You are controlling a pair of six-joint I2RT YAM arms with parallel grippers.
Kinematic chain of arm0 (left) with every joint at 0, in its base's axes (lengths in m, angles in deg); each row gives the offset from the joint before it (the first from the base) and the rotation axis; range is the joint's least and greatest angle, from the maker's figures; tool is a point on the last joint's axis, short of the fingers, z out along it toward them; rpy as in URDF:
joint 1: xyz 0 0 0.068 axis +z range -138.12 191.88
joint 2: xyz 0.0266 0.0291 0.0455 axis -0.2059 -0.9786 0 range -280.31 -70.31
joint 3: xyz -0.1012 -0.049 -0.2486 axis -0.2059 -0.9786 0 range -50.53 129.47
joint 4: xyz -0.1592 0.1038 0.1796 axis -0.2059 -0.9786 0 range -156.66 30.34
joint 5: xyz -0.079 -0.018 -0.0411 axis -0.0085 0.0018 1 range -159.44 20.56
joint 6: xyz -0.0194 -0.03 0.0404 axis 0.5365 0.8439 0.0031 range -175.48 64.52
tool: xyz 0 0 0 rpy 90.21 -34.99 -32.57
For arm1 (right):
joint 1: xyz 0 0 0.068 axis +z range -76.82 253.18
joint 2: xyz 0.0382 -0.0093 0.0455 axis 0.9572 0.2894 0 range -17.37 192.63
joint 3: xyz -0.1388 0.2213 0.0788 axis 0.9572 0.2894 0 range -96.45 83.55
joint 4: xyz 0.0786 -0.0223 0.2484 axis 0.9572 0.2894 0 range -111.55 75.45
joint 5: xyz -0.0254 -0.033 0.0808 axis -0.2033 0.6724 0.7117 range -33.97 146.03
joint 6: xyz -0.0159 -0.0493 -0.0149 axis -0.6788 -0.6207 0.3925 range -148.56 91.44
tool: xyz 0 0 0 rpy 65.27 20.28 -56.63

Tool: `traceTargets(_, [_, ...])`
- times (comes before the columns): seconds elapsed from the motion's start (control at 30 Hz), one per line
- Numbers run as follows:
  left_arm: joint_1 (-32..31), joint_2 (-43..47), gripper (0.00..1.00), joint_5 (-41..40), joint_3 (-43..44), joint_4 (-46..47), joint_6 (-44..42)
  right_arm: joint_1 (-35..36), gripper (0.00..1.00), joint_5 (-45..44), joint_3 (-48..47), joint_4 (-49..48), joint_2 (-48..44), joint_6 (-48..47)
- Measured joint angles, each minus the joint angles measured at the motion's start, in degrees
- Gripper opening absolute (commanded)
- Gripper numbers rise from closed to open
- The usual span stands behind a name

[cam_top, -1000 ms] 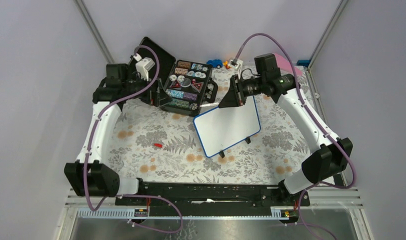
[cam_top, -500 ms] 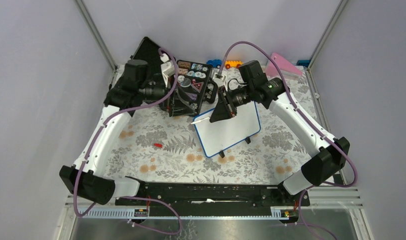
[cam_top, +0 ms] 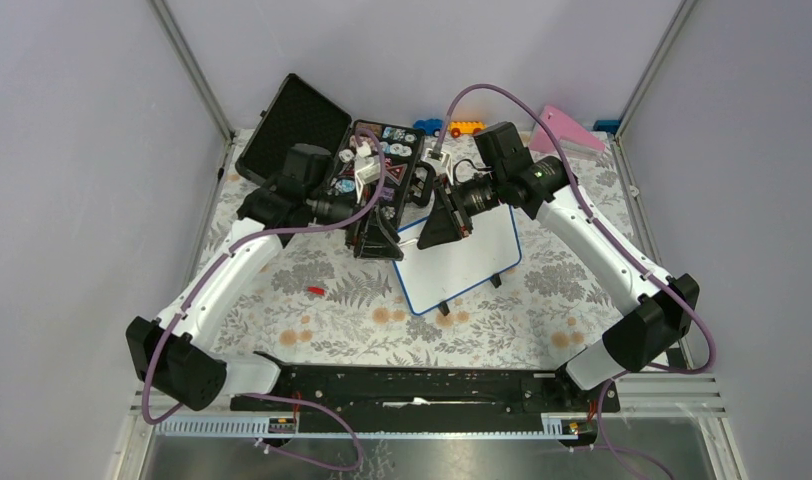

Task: Write a sentence on the whiteboard
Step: Pass from the right arm to the left, then pass from the left arm to the right

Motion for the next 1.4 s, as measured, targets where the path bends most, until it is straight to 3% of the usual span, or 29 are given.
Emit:
traceTargets(0.2, [-0.9,0.0,0.31,0.1,-0.6,-0.2,0.0,0.0,0.07,0.0,0.0,0.0,0.0,0.0])
traceTargets(0.4, [-1.2,0.0,0.00,1.1,-0.6,-0.4,0.1,0.0,0.47,-0.6,1.0,-1.7,-0.1,1.2])
traceTargets(0.5, [-1.3,0.0,0.00,1.1,-0.6,-0.2,0.2,0.1,0.51,-0.5,2.4,-4.1,-0.4,3.5])
traceTargets(1.0, [-1.3,0.0,0.00,0.9,-1.2,2.0,2.7,0.1,0.37,1.1,6.3,-15.5,-1.0,14.9])
traceTargets(1.4, [-1.3,0.0,0.00,0.2,-1.3,3.5,5.0,0.1,0.34,1.9,7.0,-18.4,-1.0,17.8])
